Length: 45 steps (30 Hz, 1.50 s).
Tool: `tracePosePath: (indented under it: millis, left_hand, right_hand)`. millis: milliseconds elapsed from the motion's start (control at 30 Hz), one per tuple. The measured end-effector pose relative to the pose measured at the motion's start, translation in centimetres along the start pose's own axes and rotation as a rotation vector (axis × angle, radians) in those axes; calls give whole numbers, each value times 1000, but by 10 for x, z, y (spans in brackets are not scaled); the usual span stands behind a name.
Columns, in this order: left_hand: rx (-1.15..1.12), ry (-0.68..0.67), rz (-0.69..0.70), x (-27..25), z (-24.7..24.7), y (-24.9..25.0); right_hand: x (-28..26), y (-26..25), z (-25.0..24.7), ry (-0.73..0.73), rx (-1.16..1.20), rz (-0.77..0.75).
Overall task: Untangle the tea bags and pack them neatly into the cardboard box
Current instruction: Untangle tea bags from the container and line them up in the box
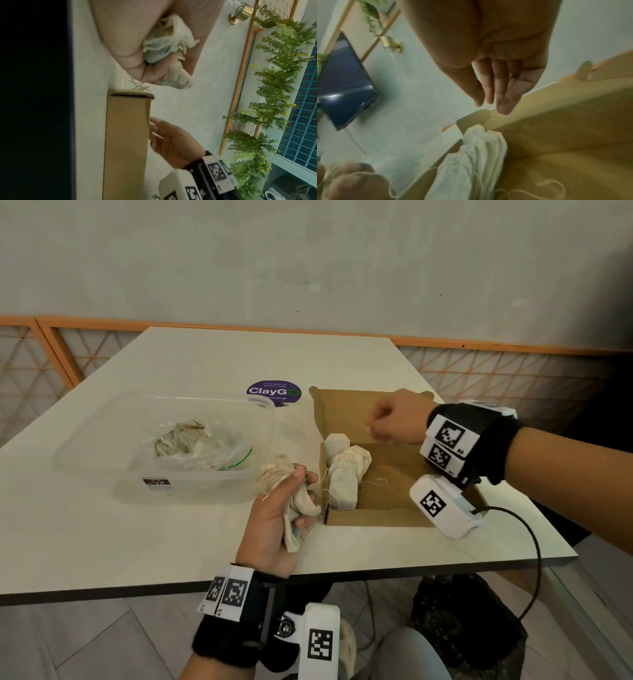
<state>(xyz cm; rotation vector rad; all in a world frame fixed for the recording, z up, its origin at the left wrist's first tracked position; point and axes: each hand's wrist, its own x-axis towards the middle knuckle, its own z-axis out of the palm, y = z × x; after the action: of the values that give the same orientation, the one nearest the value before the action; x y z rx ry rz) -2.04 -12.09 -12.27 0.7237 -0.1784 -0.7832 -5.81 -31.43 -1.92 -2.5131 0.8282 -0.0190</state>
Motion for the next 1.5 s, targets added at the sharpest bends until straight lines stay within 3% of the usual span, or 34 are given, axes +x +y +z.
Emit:
tracePosePath:
  millis: [100, 167, 300, 433, 633, 967, 1067, 1200, 1367, 1500]
  left_hand:
    - [-6, 0, -1, -1, 2, 0]
    - [-23, -4, -6, -1, 2, 0]
    - [-21, 4, -11, -1, 2, 0]
    - [-20, 6, -13, -1, 3, 1]
    - [-31, 5, -17, -1, 3, 0]
    - [-44, 4, -28, 1, 0, -1]
    - [-46, -7, -23, 1, -1, -1]
    - [-14, 8, -21, 2, 0, -1]
    - [-10, 30, -22, 2, -1, -2]
    - [-22, 17, -25, 2, -1, -2]
  right_hand:
    - [-4, 18, 6, -265, 173, 246]
    - [-4, 23, 14, -346, 273, 295]
    - [2, 25, 28, -328, 345, 280]
    - [4, 22, 26, -303, 419, 167]
    - [7, 5, 25, -275, 317, 93]
    - [5, -8, 13, -192, 490, 141]
    - [-5, -3, 2, -146, 520, 238]
    - [-27, 11, 10, -306, 643, 377]
    - [-35, 8, 41, -359, 822, 291]
    - [-40, 7, 50, -249, 779, 245]
